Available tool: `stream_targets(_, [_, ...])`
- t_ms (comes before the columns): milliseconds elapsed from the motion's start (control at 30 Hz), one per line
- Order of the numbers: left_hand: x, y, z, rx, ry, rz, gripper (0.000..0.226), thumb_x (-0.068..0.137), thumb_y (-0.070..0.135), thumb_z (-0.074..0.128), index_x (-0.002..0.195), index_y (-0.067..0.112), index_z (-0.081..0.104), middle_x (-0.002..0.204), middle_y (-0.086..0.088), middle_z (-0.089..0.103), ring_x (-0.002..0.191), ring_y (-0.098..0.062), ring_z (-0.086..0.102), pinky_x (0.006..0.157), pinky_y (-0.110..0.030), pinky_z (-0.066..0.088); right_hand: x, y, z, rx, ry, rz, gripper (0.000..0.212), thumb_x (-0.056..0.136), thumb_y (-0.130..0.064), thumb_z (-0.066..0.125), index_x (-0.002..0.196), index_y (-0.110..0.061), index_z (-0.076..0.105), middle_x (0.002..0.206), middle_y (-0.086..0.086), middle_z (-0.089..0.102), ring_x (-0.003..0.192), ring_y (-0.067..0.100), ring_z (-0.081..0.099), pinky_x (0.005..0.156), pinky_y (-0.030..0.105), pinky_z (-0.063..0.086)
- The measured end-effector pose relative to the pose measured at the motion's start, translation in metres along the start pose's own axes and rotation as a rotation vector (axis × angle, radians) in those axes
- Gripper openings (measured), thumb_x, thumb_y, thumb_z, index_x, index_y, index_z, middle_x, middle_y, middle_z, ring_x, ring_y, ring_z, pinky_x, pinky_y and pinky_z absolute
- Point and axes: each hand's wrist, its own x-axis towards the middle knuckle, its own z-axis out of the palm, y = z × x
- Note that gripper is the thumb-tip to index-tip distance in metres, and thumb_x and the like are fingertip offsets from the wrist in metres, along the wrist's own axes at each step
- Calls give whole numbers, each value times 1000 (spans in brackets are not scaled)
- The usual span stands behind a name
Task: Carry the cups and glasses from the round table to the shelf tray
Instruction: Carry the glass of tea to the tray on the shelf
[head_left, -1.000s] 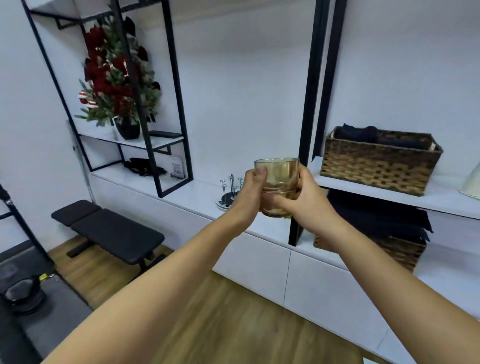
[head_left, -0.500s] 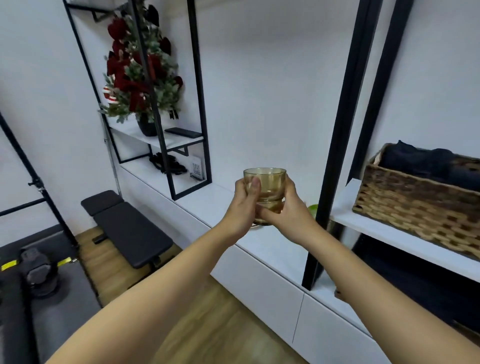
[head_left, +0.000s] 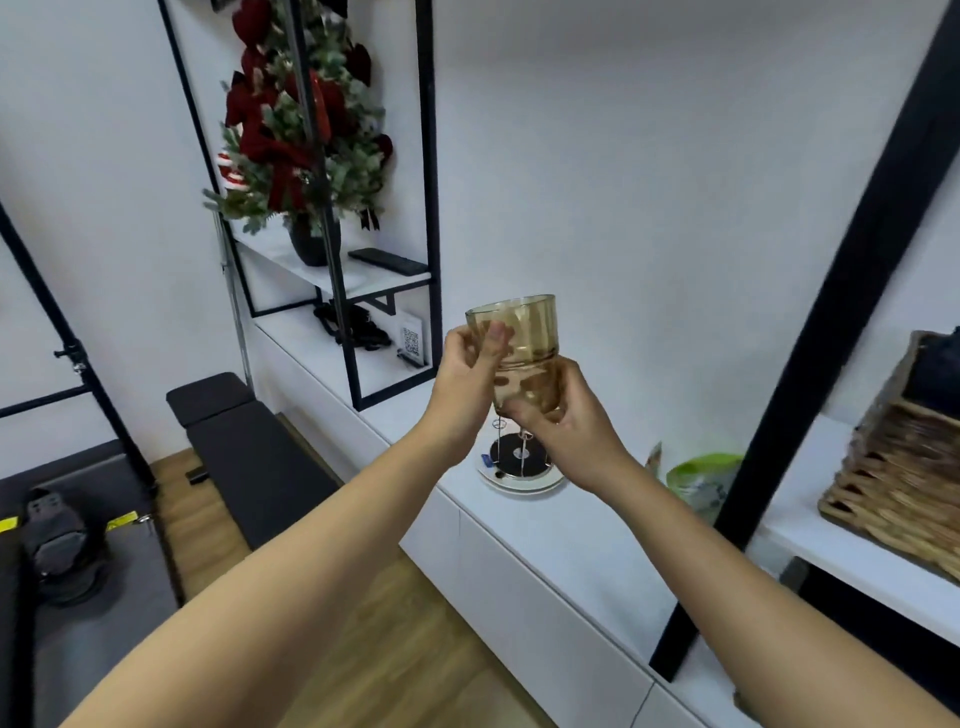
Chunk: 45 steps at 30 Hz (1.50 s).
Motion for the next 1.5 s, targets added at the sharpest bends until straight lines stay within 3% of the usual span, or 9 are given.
stream_targets(100, [52,-21,-27,-113,-26,-82,108,46,73,88,124,12,47,114,-21,67,98,-28,68,92,-46,56,43,19,6,-7,8,43,48,82,-41,75,121,-28,51,104,-18,68,94,-3,67,86,28,53])
stream_targets(267, [161,-82,-69,-33,-172,-215,92,77,52,82,145,18,29,123,-11,69,101,-23,71,90,-45,58,126,82,32,133,140,188,59,76,-40,80,128,-24,58,117,-1,70,102,22,72,96,51,56])
stream_targets(400, [165,-96,-72,260,-143,-11,70,93,35,71,149,31,28,142,-2,52,114,-16,63,85,-28,54,129,95,28,66,211,220,61,70,-43,86,123,-33,58,114,-5,68,95,21,73,91,43,58])
stream_targets(567, [200,-137,-90,670,-375,351,51,102,26,58,149,35,41,160,10,34,146,-7,32,116,-31,34,160,131,23,-159,223,264,66,68,-39,88,125,-28,57,121,0,64,102,20,67,96,41,54])
stream_targets(667, [231,-162,-92,904,-552,438,60,95,17,61,152,24,42,163,5,33,152,-12,23,121,-33,28,189,151,20,-256,219,271,64,67,-36,90,123,-27,57,118,-3,63,104,19,66,97,40,53])
stream_targets(800, [279,-191,-93,1093,-599,476,84,85,36,77,156,26,33,160,5,37,147,-14,31,115,-37,37,233,172,25,-281,198,288,66,61,-44,86,120,-29,59,109,-7,65,94,19,67,91,38,56])
stream_targets(933, [319,-210,-93,1014,-563,286,89,80,45,81,154,32,32,145,10,47,128,-11,49,101,-31,45,285,184,29,-364,182,213,64,72,-38,86,128,-24,57,116,-11,59,105,8,59,89,20,45])
stream_targets(1267, [356,-312,-95,766,-580,-125,73,68,54,85,124,37,41,114,20,60,101,-5,61,86,-38,54,345,268,43,-629,-144,314,71,71,-58,75,132,-29,53,115,-11,50,108,9,57,90,33,50])
stream_targets(1500, [382,-370,-101,730,-656,-206,69,75,46,83,126,34,39,114,22,57,100,-3,60,81,-27,53,355,323,68,-651,-100,429,73,78,-46,75,142,-26,48,131,-3,48,119,18,52,97,35,48])
